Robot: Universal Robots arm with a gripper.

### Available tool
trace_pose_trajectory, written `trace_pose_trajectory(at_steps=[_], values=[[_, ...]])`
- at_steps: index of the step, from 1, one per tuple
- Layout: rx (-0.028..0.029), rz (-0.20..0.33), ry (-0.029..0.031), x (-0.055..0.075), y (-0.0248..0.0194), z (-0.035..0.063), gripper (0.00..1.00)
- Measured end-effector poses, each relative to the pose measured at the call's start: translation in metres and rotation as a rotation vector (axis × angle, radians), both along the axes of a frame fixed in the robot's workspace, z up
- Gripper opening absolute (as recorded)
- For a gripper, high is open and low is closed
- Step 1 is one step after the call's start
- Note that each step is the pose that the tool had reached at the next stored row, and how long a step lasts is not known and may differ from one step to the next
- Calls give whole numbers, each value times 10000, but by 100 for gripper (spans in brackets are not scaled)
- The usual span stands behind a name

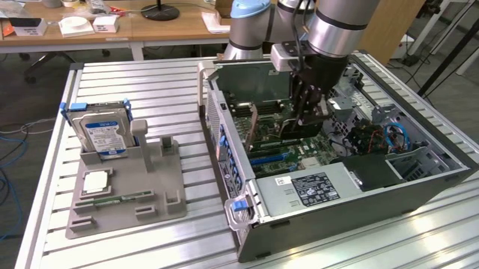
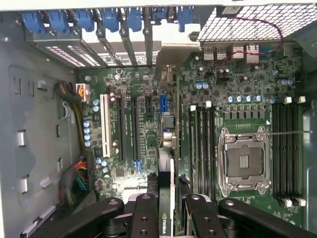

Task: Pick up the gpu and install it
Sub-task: 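Insert the gpu into the slot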

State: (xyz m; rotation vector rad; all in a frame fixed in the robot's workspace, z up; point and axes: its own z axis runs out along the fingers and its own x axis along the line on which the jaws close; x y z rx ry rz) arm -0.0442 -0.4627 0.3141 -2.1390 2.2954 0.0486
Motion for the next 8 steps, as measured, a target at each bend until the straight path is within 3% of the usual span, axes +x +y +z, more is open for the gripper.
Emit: trace_pose_trajectory(at_steps=[4, 8], values=[[3, 0, -48, -59, 0, -48, 26], [3, 0, -59, -82, 0, -102, 26]])
